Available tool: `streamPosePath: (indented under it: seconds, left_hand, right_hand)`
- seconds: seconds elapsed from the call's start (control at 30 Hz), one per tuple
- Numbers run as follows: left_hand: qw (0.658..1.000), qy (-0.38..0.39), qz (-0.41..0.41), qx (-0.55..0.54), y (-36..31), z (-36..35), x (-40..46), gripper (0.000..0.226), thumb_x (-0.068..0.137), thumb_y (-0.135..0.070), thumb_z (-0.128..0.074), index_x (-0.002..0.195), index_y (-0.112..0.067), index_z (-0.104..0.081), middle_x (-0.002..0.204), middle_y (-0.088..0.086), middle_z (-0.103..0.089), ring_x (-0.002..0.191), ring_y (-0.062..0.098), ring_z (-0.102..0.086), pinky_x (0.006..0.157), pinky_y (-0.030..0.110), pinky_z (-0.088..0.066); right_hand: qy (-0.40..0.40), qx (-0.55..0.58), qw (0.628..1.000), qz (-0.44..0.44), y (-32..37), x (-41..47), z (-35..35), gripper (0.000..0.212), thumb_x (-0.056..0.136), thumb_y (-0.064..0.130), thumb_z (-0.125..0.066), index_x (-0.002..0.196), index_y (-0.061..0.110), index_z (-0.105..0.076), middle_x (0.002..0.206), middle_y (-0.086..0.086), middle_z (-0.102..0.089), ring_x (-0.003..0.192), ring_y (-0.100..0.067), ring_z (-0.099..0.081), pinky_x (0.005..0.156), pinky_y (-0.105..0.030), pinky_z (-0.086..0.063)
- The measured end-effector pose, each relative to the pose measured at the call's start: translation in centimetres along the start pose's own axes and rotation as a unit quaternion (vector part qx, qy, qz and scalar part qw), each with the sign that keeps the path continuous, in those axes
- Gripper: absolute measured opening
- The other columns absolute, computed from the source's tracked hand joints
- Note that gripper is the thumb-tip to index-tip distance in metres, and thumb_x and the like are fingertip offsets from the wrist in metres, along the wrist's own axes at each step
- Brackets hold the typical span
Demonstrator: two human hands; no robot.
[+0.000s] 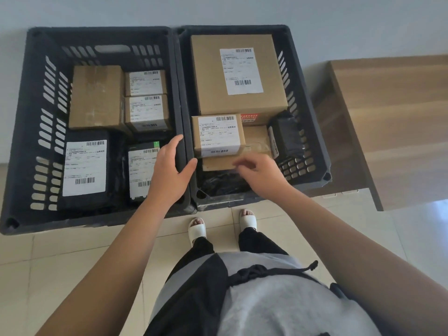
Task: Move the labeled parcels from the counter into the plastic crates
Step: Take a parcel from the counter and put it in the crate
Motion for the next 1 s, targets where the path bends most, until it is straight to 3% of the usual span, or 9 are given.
streamPosePath:
  seconds: [0.13,0.23,0.3,0.5,0.73,0.9,1.0]
  left_hand:
    - [1.000,0.005,0.013,-0.026,-0.6,0.7,-0.6,0.063,0.100,-0.034,-0.066,0.156,-0.036,-0.035,0.163,0.000,-0.034,0.149,0.023,-0.035,0.119,0.048,-0.033]
    - [0.999,-0.024,-0.014,-0.036,-2.1,1.8,-1.7,0.051,0.101,-0.027,-0.064,0.150,-0.025,-0.048,0.159,0.001,-0.042,0.148,0.020,-0.036,0.123,0.048,-0.033]
    - [0.998,-0.045,-0.046,-0.028,-3.5,2.5,-2.6,0.043,0.101,-0.023,-0.064,0.143,-0.021,-0.056,0.155,0.000,-0.047,0.148,0.018,-0.037,0.124,0.041,-0.030]
    - [0.994,-0.033,-0.058,-0.087,-7.5,2.1,-7.9,0.031,0.102,-0.023,-0.060,0.133,-0.025,-0.065,0.128,-0.023,-0.052,0.122,-0.002,-0.045,0.099,0.014,-0.034]
    - [0.987,0.096,-0.046,-0.117,-12.4,-5.5,-17.9,0.022,0.102,-0.031,-0.062,0.123,-0.036,-0.067,0.119,-0.026,-0.065,0.114,-0.012,-0.056,0.086,0.009,-0.039]
    - [0.970,0.173,-0.032,-0.170,-16.4,-13.2,-25.1,0.019,0.101,-0.032,-0.065,0.119,-0.035,-0.071,0.116,-0.020,-0.072,0.106,-0.012,-0.063,0.091,0.015,-0.049]
    - [0.955,0.201,0.000,-0.217,-19.3,-17.4,-28.5,0.016,0.101,-0.029,-0.065,0.115,-0.030,-0.074,0.116,-0.006,-0.075,0.108,0.017,-0.069,0.097,0.037,-0.059]
  right_hand:
    - [-0.100,0.088,0.991,-0.017,-0.9,-3.3,2.3,0.025,0.100,0.013,-0.061,0.097,0.034,-0.074,0.099,0.018,-0.073,0.095,0.001,-0.068,0.086,-0.017,-0.050]
    - [-0.166,0.151,0.974,-0.031,-1.9,-6.4,3.6,0.031,0.099,0.009,-0.060,0.088,0.033,-0.076,0.087,0.013,-0.076,0.084,-0.011,-0.072,0.078,-0.025,-0.059]
    - [-0.188,0.199,0.961,-0.039,-2.5,-8.1,3.8,0.032,0.099,0.008,-0.061,0.085,0.031,-0.077,0.085,0.009,-0.078,0.086,-0.014,-0.074,0.083,-0.030,-0.060]
    - [-0.150,0.249,0.957,-0.019,-4.0,-11.7,4.3,0.027,0.097,0.006,-0.063,0.089,0.026,-0.078,0.085,0.003,-0.079,0.089,-0.019,-0.076,0.092,-0.039,-0.060]
    - [-0.136,0.314,0.940,0.014,-8.1,-18.1,6.5,0.028,0.096,0.007,-0.065,0.083,0.026,-0.080,0.089,-0.001,-0.080,0.093,-0.025,-0.076,0.086,-0.036,-0.060]
    - [-0.158,0.384,0.910,0.011,-14.4,-24.9,8.3,0.036,0.097,0.004,-0.062,0.076,0.027,-0.081,0.082,-0.003,-0.079,0.078,-0.012,-0.073,0.077,-0.030,-0.056]
    - [-0.194,0.424,0.885,-0.004,-18.5,-28.8,10.3,0.035,0.098,0.000,-0.058,0.079,0.021,-0.079,0.077,-0.002,-0.077,0.075,-0.013,-0.071,0.080,-0.034,-0.058]
Point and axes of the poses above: each hand's wrist, its own x-axis towards the middle knuckle, its own z-axis out of the back of the hand, y = z × x, the point moved 5 cm from there along x, towards the middle knuckle
